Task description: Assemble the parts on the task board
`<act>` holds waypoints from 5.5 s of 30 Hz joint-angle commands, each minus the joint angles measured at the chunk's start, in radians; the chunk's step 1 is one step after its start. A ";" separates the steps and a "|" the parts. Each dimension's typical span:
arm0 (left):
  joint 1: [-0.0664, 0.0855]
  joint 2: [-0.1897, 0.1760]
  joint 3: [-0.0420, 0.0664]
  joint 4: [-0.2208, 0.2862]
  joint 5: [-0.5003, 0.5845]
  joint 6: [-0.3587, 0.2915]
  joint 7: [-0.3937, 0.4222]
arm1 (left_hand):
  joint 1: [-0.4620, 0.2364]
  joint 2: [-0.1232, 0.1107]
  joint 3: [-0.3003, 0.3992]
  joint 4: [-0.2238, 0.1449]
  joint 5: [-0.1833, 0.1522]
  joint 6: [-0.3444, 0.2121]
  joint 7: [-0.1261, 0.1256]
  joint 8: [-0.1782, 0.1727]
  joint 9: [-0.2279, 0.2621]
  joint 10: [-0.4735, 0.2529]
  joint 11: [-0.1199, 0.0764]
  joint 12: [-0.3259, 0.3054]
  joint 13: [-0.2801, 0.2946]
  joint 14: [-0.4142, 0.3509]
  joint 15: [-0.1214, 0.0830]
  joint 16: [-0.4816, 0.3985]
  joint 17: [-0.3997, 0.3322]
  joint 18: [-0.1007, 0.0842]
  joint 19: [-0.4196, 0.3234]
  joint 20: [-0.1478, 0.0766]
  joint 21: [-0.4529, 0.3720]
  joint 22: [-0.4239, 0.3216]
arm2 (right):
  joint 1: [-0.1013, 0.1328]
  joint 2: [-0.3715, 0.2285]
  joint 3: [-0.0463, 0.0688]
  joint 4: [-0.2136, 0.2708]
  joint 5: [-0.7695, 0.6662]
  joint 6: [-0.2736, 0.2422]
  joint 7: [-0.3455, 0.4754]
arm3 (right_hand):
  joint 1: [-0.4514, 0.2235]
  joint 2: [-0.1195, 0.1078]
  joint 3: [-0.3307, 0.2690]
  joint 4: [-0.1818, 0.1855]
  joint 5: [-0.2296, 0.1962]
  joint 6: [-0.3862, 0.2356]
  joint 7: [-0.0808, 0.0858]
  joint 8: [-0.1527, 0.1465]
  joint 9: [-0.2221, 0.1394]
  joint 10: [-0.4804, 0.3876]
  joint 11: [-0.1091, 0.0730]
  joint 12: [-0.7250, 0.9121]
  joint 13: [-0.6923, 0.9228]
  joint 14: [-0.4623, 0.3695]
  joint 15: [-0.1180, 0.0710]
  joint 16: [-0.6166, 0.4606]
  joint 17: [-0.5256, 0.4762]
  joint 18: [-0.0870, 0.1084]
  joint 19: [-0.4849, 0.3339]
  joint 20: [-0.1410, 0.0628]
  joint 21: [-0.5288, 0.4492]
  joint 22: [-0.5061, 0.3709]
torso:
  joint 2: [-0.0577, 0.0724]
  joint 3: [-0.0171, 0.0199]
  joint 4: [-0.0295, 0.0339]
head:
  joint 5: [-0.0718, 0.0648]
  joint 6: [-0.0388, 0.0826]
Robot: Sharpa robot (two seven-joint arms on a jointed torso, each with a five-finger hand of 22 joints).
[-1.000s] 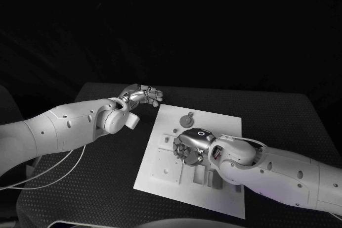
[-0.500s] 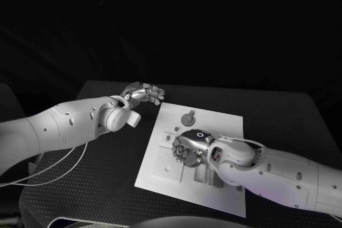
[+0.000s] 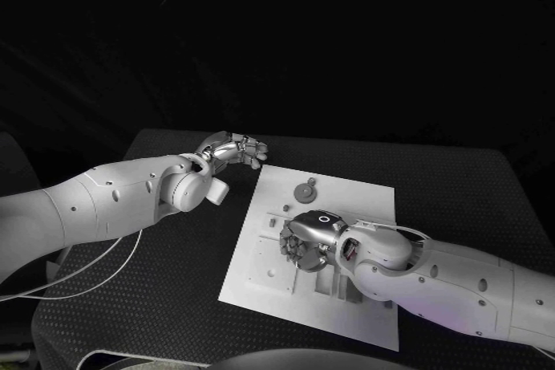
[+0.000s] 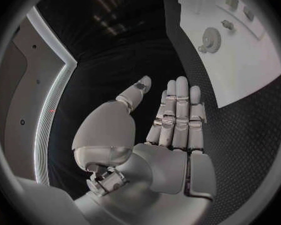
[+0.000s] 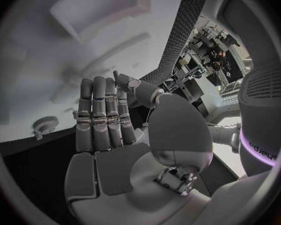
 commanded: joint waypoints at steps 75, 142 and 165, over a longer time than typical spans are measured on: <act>0.001 -0.019 0.001 0.006 0.006 0.017 -0.004 | -0.005 -0.013 -0.006 0.001 -0.004 -0.017 0.005 -0.001 -0.003 -0.011 0.003 0.002 0.000 0.003 0.001 -0.017 0.009 0.002 0.007 -0.002 -0.012 0.005 | 0.023 -0.063 -0.020 0.029 -0.004 -0.085 -0.023 | -0.016 -0.116 -0.070 0.027 -0.030 -0.182 0.075 -0.080 -0.026 -0.194 0.095 -0.109 -0.048 -0.104 0.058 -0.086 0.003 0.009 -0.115 0.042 -0.064 0.045 | 0.000 0.0010 -0.0008 | -0.014 0.004; 0.001 -0.020 0.000 -0.001 0.006 0.022 -0.002 | -0.006 -0.012 -0.006 0.003 -0.006 -0.017 0.005 0.001 -0.003 -0.011 0.003 0.003 0.000 0.004 0.001 -0.020 0.014 0.002 0.008 -0.002 -0.015 0.008 | 0.071 -0.259 0.009 0.076 -0.040 0.044 -0.043 | -0.015 -0.001 -0.064 0.063 -0.108 -0.067 0.018 0.024 0.005 -0.039 0.016 0.004 -0.023 0.041 -0.018 -0.007 0.125 0.015 0.037 -0.025 0.057 0.090 | -0.001 0.0006 -0.0018 | -0.043 0.011; 0.001 -0.020 0.000 -0.003 0.006 0.022 -0.002 | -0.007 -0.010 -0.006 0.004 -0.006 -0.017 0.005 0.001 -0.003 -0.011 0.003 0.004 0.000 0.004 0.001 -0.021 0.016 0.002 0.008 -0.002 -0.016 0.009 | 0.069 -0.276 0.012 0.099 -0.026 -0.009 -0.054 | -0.025 0.015 0.003 0.034 -0.108 -0.025 0.004 0.039 0.027 0.004 -0.006 0.026 0.017 0.082 -0.041 0.018 0.179 0.015 0.072 -0.049 0.133 0.089 | -0.001 0.0005 -0.0009 | -0.043 0.008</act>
